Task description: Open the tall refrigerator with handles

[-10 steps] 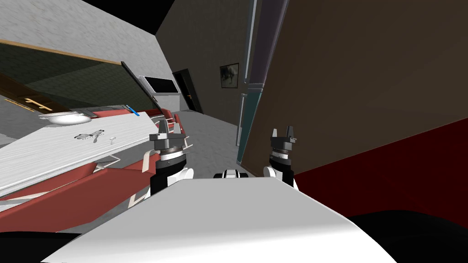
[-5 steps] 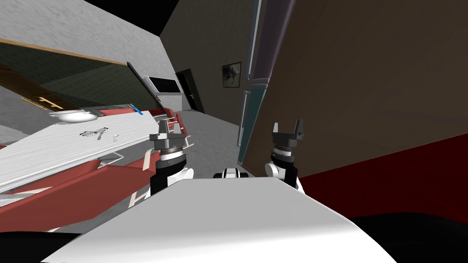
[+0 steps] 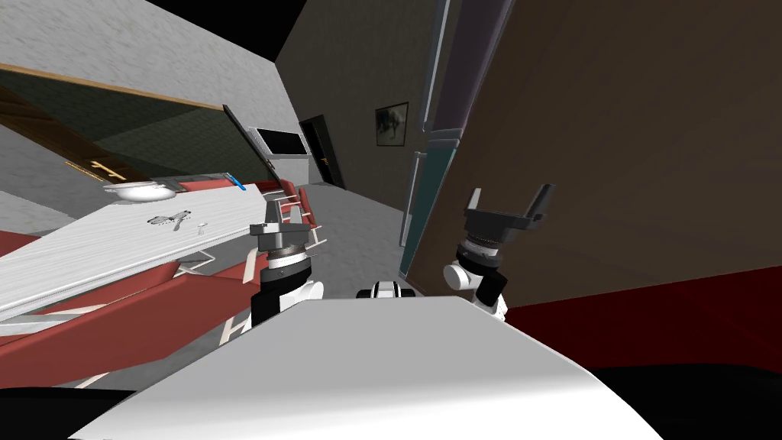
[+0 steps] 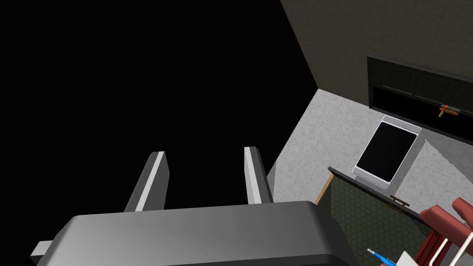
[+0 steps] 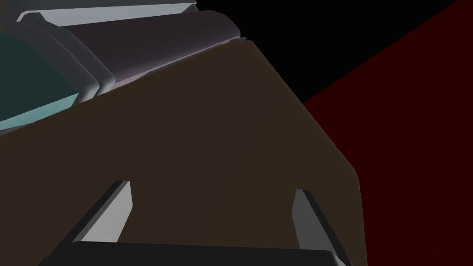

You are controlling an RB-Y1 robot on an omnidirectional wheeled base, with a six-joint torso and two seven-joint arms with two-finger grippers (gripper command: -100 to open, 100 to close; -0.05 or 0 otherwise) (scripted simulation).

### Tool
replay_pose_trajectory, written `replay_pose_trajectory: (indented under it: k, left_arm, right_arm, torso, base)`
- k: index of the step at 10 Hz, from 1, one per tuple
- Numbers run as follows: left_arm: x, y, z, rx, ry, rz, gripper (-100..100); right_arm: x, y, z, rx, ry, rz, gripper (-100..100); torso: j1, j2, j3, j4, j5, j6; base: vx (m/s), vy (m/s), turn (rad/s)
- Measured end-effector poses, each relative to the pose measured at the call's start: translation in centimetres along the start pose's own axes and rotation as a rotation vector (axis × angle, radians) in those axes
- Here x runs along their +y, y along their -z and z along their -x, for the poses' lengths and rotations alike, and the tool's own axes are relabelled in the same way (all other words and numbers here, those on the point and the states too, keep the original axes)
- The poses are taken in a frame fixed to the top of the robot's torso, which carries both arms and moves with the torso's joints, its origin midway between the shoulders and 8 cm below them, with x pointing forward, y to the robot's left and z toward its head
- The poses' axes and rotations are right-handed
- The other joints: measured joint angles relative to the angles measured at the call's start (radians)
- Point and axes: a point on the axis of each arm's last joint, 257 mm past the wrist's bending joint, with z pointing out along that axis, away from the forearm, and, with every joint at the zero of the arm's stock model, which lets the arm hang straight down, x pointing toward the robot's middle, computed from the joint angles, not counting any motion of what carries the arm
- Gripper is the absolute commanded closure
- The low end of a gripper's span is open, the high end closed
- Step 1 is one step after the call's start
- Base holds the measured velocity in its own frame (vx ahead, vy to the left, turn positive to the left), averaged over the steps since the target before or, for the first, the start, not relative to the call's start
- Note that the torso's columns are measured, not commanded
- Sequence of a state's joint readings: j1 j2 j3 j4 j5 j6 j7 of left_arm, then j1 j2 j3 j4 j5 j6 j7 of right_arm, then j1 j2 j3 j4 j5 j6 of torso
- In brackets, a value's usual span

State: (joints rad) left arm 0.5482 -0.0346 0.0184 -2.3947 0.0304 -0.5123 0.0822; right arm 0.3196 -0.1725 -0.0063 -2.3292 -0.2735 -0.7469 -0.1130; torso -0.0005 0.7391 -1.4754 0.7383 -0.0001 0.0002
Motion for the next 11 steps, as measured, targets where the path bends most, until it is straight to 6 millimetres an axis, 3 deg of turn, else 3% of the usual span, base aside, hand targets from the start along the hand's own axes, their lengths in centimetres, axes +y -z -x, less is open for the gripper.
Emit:
replay_pose_trajectory:
  k: [6,11]
  left_arm:
    - [0.0,0.0,0.0,0.000,0.000,0.000,0]
    - [0.0,0.0,0.0,0.000,0.000,0.000,0]
  right_arm:
    - [6.3,-3.3,0.0,-0.010,-0.177,0.280,-100]
    - [9.9,-4.4,1.3,-0.055,-0.321,0.471,-100]
  torso:
    - [0.001,-0.001,-0.001,0.000,0.000,0.000]
    - [0.000,-0.001,-0.001,0.000,0.000,0.000]
  base:
    - [0.037,0.012,0.074]
    - [0.035,0.008,0.083]
